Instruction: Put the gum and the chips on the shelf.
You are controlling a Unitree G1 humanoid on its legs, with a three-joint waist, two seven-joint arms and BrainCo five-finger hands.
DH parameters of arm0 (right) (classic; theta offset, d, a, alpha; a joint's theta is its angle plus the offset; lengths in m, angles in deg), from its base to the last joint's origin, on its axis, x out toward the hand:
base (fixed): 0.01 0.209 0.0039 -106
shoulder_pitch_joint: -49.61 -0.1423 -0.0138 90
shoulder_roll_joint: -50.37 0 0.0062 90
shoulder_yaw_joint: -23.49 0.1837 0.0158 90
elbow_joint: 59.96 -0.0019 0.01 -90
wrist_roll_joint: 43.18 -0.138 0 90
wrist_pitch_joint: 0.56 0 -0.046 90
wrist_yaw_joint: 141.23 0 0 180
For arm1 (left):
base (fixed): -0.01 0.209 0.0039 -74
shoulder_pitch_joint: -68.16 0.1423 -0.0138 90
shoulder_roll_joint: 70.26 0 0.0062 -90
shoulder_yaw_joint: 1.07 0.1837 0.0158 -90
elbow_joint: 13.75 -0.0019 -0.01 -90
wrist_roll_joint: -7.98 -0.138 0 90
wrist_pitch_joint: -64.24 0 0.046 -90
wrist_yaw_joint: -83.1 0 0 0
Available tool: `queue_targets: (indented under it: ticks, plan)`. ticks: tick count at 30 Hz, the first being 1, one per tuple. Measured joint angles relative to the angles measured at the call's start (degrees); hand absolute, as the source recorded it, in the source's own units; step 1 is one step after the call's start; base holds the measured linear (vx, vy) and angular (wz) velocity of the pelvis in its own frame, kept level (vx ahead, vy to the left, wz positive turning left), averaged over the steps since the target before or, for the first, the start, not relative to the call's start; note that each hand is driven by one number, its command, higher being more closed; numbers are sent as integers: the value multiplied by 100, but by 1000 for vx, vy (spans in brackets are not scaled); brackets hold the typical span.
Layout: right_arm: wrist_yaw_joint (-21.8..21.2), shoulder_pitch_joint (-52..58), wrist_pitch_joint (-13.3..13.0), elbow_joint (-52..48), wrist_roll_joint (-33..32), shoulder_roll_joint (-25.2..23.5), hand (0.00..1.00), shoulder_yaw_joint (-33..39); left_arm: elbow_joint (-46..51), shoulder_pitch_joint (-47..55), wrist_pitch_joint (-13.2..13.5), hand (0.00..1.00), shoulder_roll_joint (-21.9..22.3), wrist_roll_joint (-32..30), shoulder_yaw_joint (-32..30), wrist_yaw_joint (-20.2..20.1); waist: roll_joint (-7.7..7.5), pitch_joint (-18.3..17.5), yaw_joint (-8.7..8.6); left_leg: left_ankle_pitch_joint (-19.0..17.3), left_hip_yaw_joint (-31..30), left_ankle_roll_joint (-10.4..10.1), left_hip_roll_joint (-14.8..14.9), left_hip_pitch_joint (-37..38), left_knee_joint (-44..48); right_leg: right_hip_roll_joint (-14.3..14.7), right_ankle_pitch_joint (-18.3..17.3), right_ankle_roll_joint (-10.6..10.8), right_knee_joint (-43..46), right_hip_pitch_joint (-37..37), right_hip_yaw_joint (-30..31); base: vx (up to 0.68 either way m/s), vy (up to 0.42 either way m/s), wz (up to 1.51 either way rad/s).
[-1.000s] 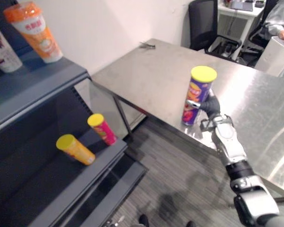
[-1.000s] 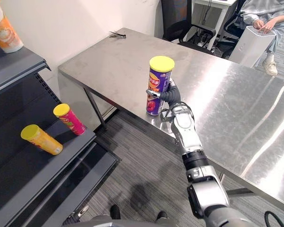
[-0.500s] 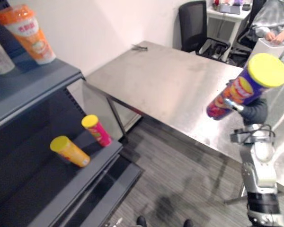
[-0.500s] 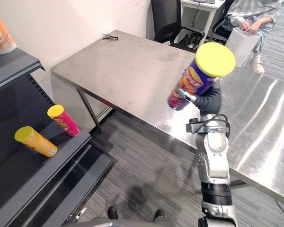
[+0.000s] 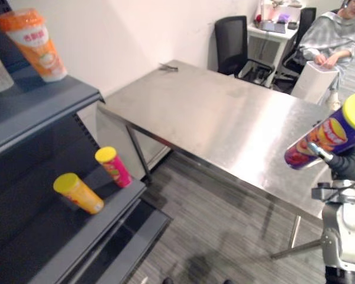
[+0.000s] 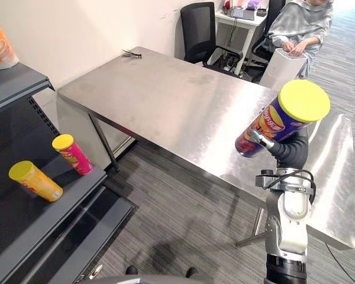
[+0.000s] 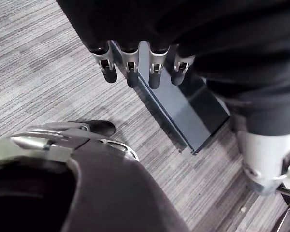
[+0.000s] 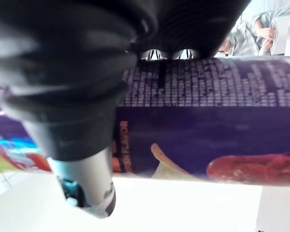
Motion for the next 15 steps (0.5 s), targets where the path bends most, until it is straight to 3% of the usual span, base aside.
queue_targets:
  ticks: [11, 15]
  plan:
    - [17, 127, 0, -20, 6, -94, 100, 44, 1, 7, 1, 0, 10, 8, -14, 18, 3, -2, 8, -4, 215, -5, 14, 149, 1, -2, -5, -17, 207, -70, 211, 1, 7, -10]
    - [19, 264, 0, -25, 4, -97, 100, 11, 1, 2, 1, 0, -4, 46, -13, 18, -15, 26, 2, -20, 113, -27, -97, 127, 26, -216, -397, -1, 1018, -373, 176, -33, 16, 10]
